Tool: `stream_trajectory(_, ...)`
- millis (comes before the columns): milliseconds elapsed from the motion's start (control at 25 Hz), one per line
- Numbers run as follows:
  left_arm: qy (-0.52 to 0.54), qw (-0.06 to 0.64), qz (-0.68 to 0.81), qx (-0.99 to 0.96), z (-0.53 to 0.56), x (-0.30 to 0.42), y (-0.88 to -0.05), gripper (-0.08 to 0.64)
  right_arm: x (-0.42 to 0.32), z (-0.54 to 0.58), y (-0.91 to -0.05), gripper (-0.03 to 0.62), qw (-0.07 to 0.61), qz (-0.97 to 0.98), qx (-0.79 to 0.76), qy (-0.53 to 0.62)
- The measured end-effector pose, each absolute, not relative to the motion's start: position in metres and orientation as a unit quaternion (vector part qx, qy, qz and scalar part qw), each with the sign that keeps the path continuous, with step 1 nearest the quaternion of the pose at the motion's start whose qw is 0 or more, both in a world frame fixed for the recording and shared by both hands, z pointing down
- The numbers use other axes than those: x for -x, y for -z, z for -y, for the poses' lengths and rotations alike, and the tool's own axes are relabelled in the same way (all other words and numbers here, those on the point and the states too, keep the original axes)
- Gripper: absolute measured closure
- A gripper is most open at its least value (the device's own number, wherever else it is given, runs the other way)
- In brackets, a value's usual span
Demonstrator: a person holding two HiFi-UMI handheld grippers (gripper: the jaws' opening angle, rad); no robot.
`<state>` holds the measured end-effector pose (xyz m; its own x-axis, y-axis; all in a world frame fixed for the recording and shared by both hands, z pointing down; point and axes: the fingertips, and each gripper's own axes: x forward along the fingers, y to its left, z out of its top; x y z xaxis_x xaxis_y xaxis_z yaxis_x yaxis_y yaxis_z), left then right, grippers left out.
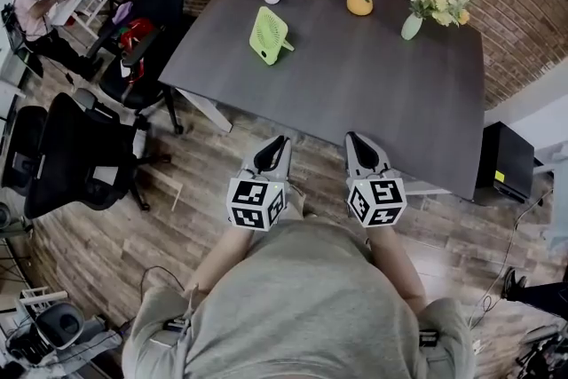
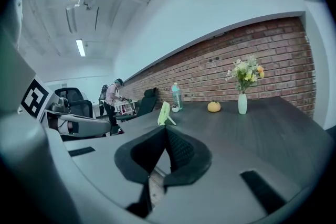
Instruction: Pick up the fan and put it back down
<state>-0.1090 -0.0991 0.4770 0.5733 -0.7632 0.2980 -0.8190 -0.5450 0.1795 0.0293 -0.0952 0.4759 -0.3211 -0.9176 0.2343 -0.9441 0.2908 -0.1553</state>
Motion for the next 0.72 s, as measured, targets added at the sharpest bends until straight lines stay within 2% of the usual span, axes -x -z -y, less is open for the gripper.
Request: stream_trajectory(720,-0.088,0.141,0.436,-0.884,0.046,0.097,-0.477,0.529,-0.036,0.035,-0.481,0.589,0.041,0.797,-0.590,-0.126)
